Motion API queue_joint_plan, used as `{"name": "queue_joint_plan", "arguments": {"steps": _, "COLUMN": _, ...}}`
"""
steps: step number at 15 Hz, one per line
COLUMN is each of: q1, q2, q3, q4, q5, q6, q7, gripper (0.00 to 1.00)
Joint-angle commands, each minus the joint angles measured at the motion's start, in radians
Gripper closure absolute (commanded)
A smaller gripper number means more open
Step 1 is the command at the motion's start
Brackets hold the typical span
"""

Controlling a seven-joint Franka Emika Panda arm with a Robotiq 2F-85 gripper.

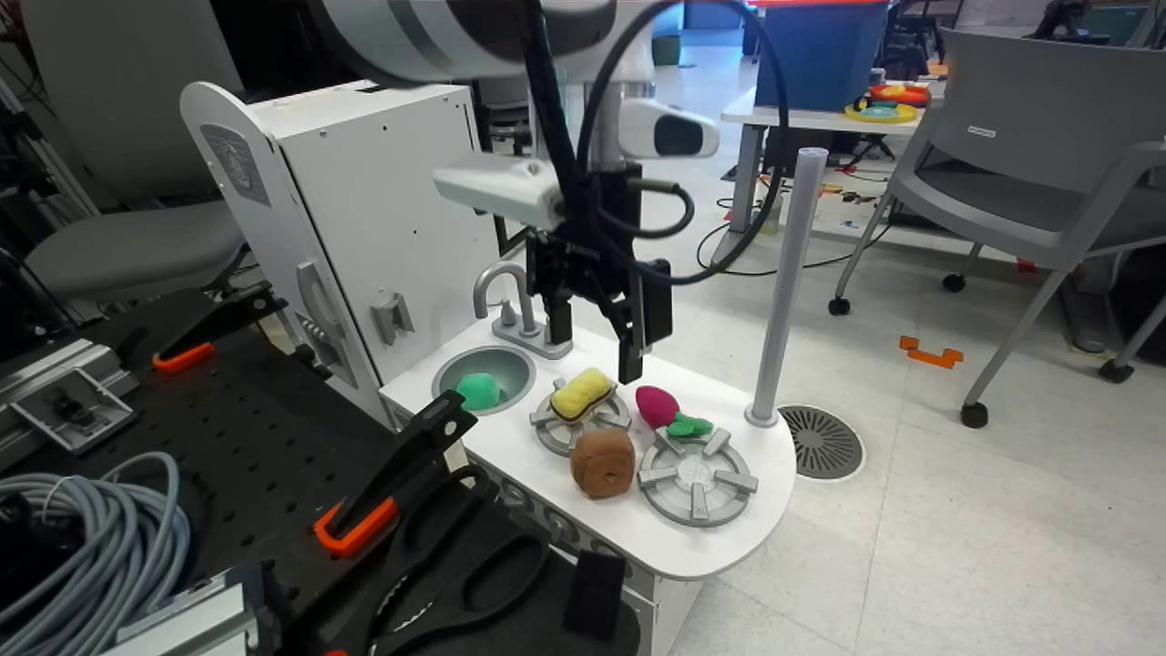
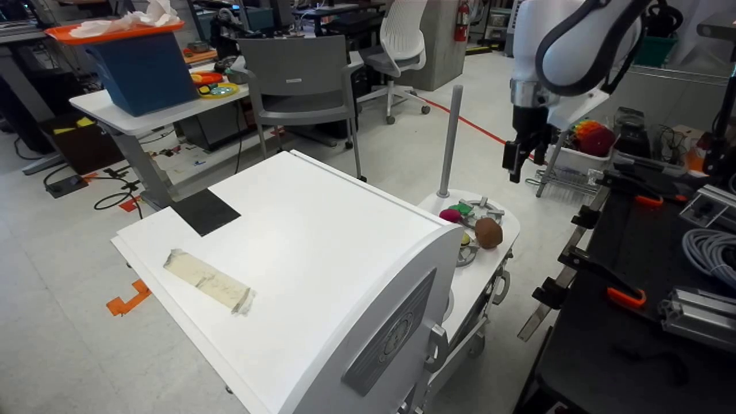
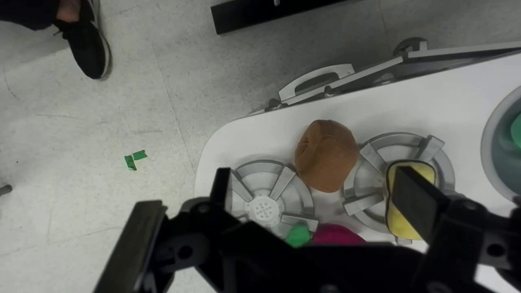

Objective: Put the brown object on the stove plate

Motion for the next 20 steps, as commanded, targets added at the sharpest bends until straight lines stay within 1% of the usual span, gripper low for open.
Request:
{"name": "queue_joint_plan", "arguments": {"steps": 1, "q1": 0.043, "q2": 0.169, "q3": -0.022, "q4": 0.124, "q5": 0.004, "q6": 0.094, "q7": 0.006, "gripper": 0.00}}
{"name": "queue_joint_plan", "arguments": {"steps": 5, "q1": 0.077, "q2": 0.304, "q3": -0.030, "q4": 0.219, "q5": 0.011, "q6": 0.111, "q7": 0.004, "gripper": 0.00}}
{"name": "queue_joint_plan", "arguments": {"steps": 8, "q1": 0.100, "q2": 0.373, "q3": -0.041, "q4": 0.279, "q5": 0.010, "q6": 0.106, "q7": 0.008, "gripper": 0.00}}
{"name": "queue_joint_plan", "arguments": {"steps": 15, "q1": 0.125, "q2": 0.506, "q3": -0.060, "q4": 0.435, "q5": 0.030, "q6": 0.042, "q7": 0.041, "gripper": 0.00}}
{"name": "queue_joint_plan", "arguments": {"steps": 16, "q1": 0.127, "q2": 0.523, "q3": -0.063, "q4": 0.457, "q5": 0.031, "q6": 0.029, "q7": 0.050, "gripper": 0.10}}
{"name": "queue_joint_plan", "arguments": {"steps": 17, "q1": 0.130, "q2": 0.545, "q3": -0.068, "q4": 0.484, "q5": 0.034, "q6": 0.014, "q7": 0.064, "gripper": 0.26}}
{"name": "queue_joint_plan", "arguments": {"steps": 20, "q1": 0.134, "q2": 0.590, "q3": -0.081, "q4": 0.546, "q5": 0.034, "q6": -0.034, "q7": 0.100, "gripper": 0.51}}
